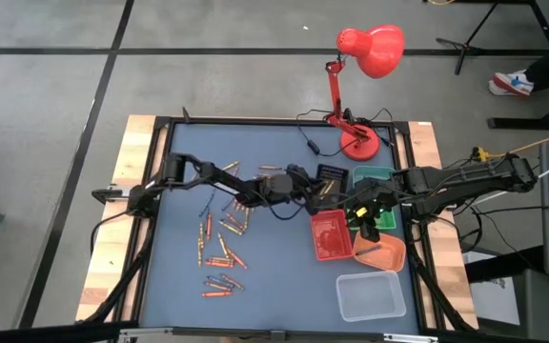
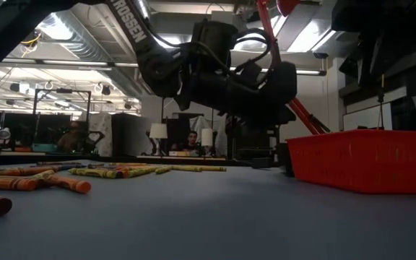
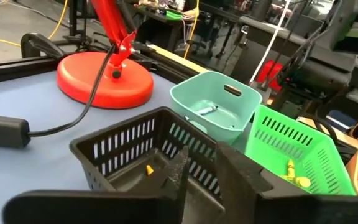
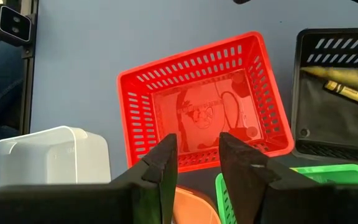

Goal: Sort crayons
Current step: Put the brown crayon into the red basket

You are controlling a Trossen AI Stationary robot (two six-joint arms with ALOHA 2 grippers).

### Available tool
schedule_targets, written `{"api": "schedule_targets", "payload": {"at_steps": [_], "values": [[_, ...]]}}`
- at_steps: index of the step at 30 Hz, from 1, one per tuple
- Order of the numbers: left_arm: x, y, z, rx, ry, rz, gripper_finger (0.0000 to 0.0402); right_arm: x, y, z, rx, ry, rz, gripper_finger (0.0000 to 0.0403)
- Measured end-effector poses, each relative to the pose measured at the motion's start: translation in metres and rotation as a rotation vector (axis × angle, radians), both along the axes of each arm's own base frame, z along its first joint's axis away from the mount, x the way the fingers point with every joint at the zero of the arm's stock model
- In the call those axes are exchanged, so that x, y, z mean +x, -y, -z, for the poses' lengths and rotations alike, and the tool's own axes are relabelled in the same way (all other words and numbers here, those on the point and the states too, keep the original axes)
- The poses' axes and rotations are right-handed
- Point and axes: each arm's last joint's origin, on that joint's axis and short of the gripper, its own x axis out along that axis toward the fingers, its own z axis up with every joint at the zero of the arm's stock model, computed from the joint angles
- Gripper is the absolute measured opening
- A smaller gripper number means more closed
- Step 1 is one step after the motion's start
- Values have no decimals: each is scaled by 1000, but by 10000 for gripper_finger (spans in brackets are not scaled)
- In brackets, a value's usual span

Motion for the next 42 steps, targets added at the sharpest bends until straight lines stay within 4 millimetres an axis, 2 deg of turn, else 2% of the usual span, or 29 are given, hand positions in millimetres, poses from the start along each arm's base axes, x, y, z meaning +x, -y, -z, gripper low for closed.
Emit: {"api": "schedule_targets", "payload": {"at_steps": [6,14,20,26,32,36,42], "values": [[-2,-17,-1,1,-4,-34,81,0,0,0,0,0,0,117],[-11,-62,-21,34,-23,88,81,0,0,0,0,-1,0,117],[-32,-98,-33,-52,-184,135,82,0,0,0,0,-1,0,117],[-65,-123,-49,-53,-433,163,82,0,0,0,0,-3,0,117],[-96,-134,-54,-40,-679,201,82,0,0,0,-1,-2,-2,117],[-109,-136,-43,-56,-836,251,82,0,0,0,-2,-1,-3,117],[-119,-135,-23,-86,-997,326,82,0,0,0,-2,-1,-3,117]]}}
